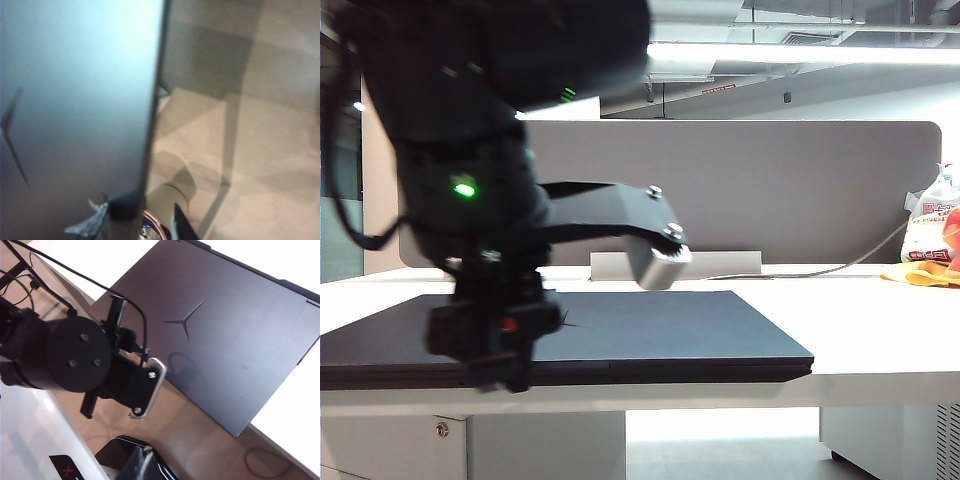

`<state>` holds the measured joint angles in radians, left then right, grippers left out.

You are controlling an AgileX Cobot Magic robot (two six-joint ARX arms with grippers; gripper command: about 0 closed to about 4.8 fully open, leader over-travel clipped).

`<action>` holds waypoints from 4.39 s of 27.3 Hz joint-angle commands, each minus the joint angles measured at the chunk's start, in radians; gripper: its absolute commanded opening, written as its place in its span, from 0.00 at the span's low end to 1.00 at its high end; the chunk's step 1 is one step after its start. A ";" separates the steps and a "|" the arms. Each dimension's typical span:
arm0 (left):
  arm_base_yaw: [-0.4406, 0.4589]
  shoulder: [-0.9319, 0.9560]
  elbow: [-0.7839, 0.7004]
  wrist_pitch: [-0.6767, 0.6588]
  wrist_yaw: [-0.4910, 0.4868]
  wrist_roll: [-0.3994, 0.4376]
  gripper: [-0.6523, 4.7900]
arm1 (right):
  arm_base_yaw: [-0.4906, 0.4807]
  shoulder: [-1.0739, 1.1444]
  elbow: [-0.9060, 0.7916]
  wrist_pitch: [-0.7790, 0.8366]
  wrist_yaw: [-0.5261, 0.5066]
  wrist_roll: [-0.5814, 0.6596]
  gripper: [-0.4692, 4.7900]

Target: Open the lid of the laptop and use the keypad to enter the password "123".

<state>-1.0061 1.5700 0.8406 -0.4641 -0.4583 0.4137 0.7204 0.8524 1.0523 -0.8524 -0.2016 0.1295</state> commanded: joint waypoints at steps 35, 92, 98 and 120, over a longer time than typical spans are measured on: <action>0.002 0.032 0.029 0.014 0.107 -0.132 0.40 | 0.000 -0.001 0.002 0.016 0.028 -0.004 0.08; -0.149 0.082 0.106 -0.211 0.045 -0.208 0.58 | -0.005 -0.015 0.003 -0.130 0.158 0.052 0.08; -0.149 0.068 0.117 -0.246 0.043 -0.185 0.71 | -0.005 -0.016 0.003 -0.117 0.158 0.040 0.08; -0.137 0.030 0.119 -0.237 -0.051 -0.233 0.76 | -0.004 -0.009 0.003 -0.097 0.158 0.076 0.08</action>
<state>-1.1412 1.6150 0.9546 -0.7254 -0.5083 0.2375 0.7147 0.8410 1.0523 -0.9802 -0.0456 0.2016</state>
